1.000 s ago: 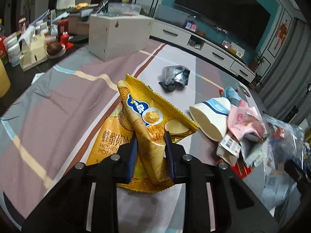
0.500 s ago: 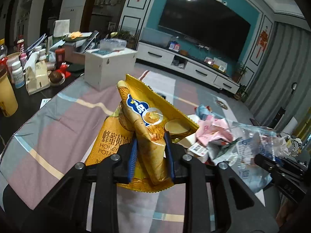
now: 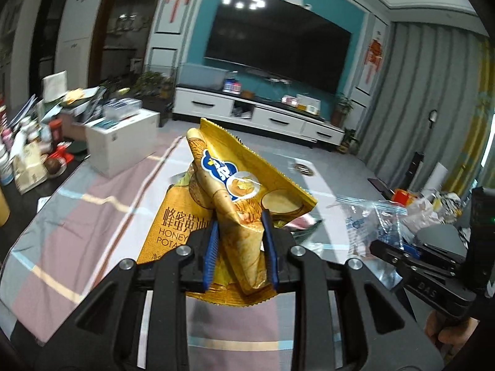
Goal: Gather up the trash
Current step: 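Carry the yellow bag and clear bag to the black bin and release both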
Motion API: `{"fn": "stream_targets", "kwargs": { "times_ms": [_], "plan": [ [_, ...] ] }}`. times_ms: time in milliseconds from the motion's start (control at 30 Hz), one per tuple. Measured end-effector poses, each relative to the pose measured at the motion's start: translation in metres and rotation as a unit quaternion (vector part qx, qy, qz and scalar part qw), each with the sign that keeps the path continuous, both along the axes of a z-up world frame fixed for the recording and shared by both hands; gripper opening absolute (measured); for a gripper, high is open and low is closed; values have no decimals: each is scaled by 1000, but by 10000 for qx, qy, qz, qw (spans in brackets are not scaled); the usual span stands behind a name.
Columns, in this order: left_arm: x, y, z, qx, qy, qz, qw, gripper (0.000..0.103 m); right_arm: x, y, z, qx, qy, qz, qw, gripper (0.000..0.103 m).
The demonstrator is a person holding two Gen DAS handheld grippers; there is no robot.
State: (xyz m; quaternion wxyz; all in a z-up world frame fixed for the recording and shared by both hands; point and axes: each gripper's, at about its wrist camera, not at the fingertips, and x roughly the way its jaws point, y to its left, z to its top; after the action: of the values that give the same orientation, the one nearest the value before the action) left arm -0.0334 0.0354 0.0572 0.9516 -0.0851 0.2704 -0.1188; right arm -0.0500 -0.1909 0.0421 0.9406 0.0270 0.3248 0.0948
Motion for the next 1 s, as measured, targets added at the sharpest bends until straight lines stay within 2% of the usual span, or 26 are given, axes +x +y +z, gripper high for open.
{"fn": "stream_targets", "kwargs": {
  "times_ms": [300, 500, 767, 900, 1000],
  "plan": [
    [3, -72, 14, 254, -89, -741, 9969, 27, -17, -64, -3, 265, -118, -658, 9974, 21],
    [17, -139, 6, 282, 141, -1490, 9883, 27, -28, -125, -14, 495, -102, -1356, 9895, 21],
    [51, -242, -20, 296, 550, -2485, 9666, 27, -23, -207, -40, 744, 38, -2146, 9739, 21],
    [69, -298, -34, 219, 792, -3144, 9457, 27, -15, -240, -59, 901, 167, -2519, 9634, 21],
    [80, -329, -45, 263, 919, -3392, 9358, 28, -11, -260, -76, 969, 301, -2750, 9561, 21]
  ]
}}
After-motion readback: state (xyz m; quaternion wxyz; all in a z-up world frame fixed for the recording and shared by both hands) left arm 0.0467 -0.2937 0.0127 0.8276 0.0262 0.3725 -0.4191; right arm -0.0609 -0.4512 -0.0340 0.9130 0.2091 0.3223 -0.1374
